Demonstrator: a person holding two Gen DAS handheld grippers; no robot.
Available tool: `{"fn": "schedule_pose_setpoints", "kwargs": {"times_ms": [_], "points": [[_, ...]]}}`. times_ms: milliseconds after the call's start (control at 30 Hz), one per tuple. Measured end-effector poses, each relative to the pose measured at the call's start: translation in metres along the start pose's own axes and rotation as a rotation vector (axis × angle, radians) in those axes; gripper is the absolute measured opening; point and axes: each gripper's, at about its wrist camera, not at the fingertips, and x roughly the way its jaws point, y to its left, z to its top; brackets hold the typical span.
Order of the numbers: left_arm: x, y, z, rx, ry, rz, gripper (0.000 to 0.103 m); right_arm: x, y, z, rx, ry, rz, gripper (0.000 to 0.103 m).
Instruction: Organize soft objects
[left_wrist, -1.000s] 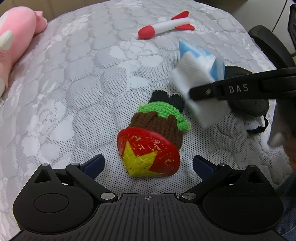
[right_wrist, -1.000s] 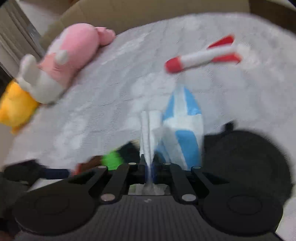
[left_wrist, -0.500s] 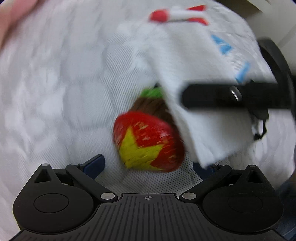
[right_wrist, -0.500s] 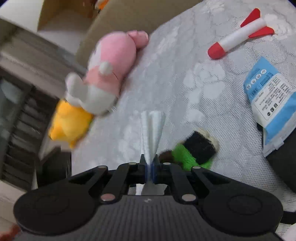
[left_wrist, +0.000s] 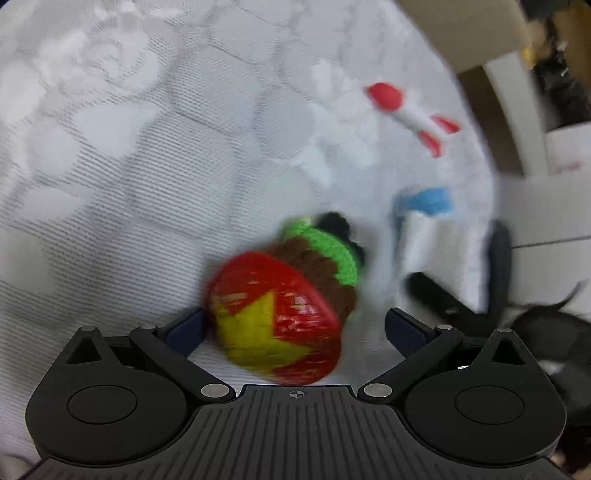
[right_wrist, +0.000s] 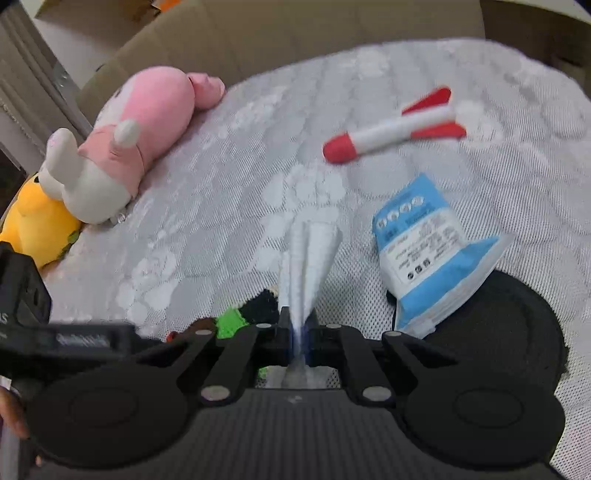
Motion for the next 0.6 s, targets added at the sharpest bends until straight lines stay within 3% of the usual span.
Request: {"fn": "schedule_pose_setpoints", "kwargs": {"times_ms": [67,133,200,267,333,400,500,533,600], "points": [[0.007,-0.013,-0.006,0.146,-0.007,0.078,0.1,0.0,-0.001,0.001,0.004,-0.001,-0.003,0.008],[0.015,-0.036,-0.016,0.354,-0.039,0.228,0.078,0.003,-0.002,0.002,0.006,0.006,-0.024,0.008],[0.017,-0.059,-0.031,0.586,-0.121,0.375,0.077,0.004,-0.003,0.002,0.005,0.007,-0.033,0.008],[0.014,-0.075,-0.046,0.777,-0.212,0.472,0.077,0.004,-0.003,0.001,0.011,0.007,-0.021,0.008],[0.013,-0.087,-0.061,0.916,-0.28,0.544,0.077,0.0,-0.004,0.002,0.053,0.003,0.09,0.007],[0.015,-0.092,-0.069,0.984,-0.283,0.576,0.078,-0.004,-0.004,0.002,0.094,0.0,0.201,0.007],[0.017,-0.092,-0.077,0.983,-0.22,0.56,0.08,-0.001,-0.002,0.001,0.141,0.032,0.333,0.007],[0.018,-0.093,-0.078,0.97,-0.204,0.556,0.08,0.003,-0.002,-0.001,0.142,0.055,0.336,0.007],[0.02,-0.094,-0.078,0.942,-0.181,0.554,0.081,0.011,-0.003,-0.003,0.118,0.084,0.249,0.008]]}}
